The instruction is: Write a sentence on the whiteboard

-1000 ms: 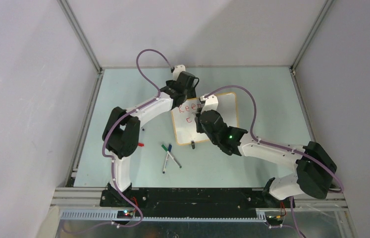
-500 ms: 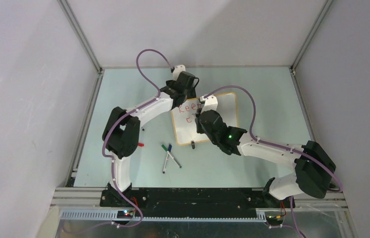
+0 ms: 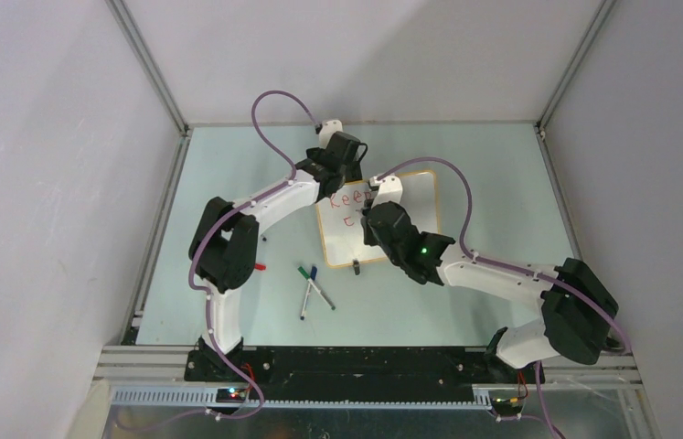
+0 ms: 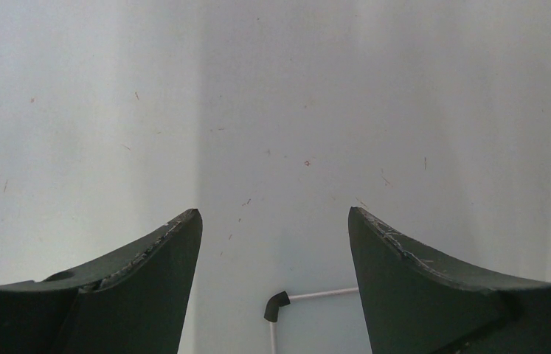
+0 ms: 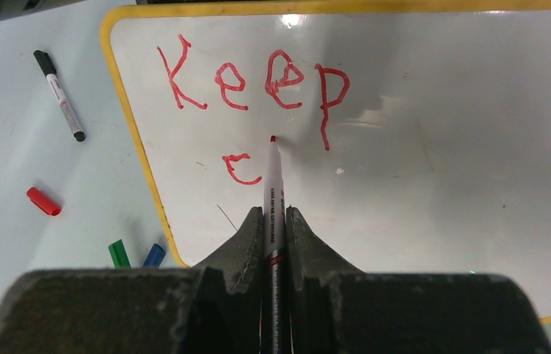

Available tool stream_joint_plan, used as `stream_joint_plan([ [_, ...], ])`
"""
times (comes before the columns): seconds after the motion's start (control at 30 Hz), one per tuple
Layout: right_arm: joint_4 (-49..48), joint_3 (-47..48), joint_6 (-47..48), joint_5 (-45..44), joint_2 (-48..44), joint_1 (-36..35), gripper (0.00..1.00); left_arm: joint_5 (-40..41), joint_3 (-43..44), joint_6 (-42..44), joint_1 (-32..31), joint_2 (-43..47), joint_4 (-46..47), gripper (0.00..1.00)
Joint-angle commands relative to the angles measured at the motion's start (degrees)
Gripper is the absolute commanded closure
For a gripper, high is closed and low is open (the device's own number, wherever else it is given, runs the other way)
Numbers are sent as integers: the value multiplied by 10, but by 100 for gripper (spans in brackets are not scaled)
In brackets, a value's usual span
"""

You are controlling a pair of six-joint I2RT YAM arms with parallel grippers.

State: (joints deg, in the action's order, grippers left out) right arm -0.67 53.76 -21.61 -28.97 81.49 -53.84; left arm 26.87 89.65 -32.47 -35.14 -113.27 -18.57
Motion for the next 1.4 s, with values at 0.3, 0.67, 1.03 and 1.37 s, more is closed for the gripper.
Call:
stream_joint_plan([
  [0.3, 4, 23, -17, 1, 11, 4, 100, 14, 23, 12, -7, 2, -9, 22],
  [0.67, 45, 23, -22, 7, 9, 4, 100, 14, 23, 13, -7, 2, -10, 22],
  [1.03, 75, 23, -33, 13, 11, 5, 100, 15, 22, 12, -7, 2, -11, 22],
  [1.37, 110, 37, -41, 20, 18, 6, 100, 15, 22, 11, -7, 3, -11, 22],
])
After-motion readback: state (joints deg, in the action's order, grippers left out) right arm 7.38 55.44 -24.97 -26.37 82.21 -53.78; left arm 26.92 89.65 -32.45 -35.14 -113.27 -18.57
